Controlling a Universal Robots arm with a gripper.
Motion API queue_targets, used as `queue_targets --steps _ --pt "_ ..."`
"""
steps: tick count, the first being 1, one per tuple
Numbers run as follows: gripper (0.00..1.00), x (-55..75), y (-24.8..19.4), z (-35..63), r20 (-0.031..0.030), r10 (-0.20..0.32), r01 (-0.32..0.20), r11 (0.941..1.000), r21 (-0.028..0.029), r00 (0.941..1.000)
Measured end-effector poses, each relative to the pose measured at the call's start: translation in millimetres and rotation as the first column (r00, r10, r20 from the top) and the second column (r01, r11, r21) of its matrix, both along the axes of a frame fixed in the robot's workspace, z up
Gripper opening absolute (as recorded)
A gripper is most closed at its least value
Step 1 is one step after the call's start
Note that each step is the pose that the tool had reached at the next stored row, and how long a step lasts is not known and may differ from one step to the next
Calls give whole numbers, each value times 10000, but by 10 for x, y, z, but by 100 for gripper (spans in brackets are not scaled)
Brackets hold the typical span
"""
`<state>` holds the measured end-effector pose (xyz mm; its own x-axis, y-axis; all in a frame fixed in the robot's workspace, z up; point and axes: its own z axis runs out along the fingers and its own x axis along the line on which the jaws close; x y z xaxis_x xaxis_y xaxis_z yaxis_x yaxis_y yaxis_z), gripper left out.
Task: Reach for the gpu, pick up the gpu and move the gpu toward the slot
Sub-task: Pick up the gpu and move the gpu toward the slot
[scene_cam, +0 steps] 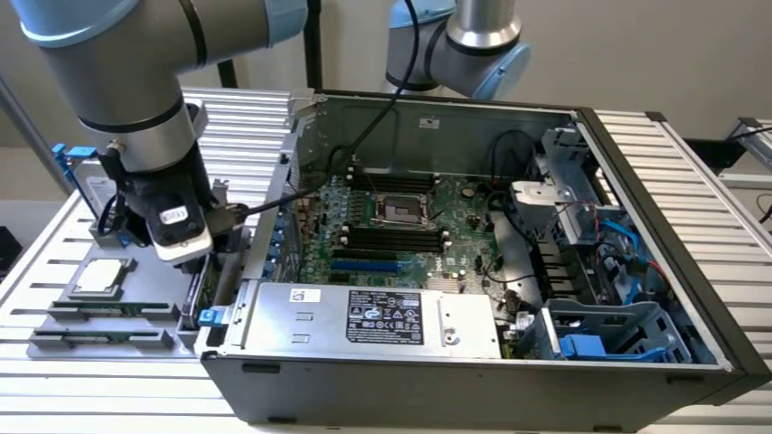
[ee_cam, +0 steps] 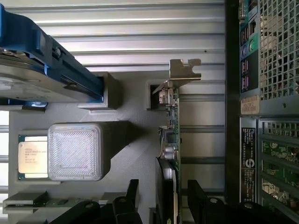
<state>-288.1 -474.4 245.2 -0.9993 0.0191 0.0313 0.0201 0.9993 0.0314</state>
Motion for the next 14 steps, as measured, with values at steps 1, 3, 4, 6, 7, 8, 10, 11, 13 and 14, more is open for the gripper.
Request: queue_targets --steps 1,3,4,6,7,8,10,11,13,14 --pt "54 1 -1 -1 -9 -28 28 10000 0 10000" --pt "54 4 -3 -4 -23 -82 82 10000 0 10000" --pt "54 7 -5 -4 -30 -107 107 9999 -1 9999" --pt "54 12 -7 -7 -40 -155 155 9999 -1 9999" --pt "54 14 -9 -9 -45 -182 182 9998 1 9998" --pt "54 15 -12 -11 -50 -210 210 9998 2 9998" --pt "54 18 -17 -12 -65 -265 265 9996 1 9996" --pt "54 20 -19 -13 -72 -293 293 9996 -1 9995" --pt "54 23 -23 -14 -86 -348 348 9994 -2 9994" --pt "54 25 -24 -14 -93 -373 373 9993 -3 9993"
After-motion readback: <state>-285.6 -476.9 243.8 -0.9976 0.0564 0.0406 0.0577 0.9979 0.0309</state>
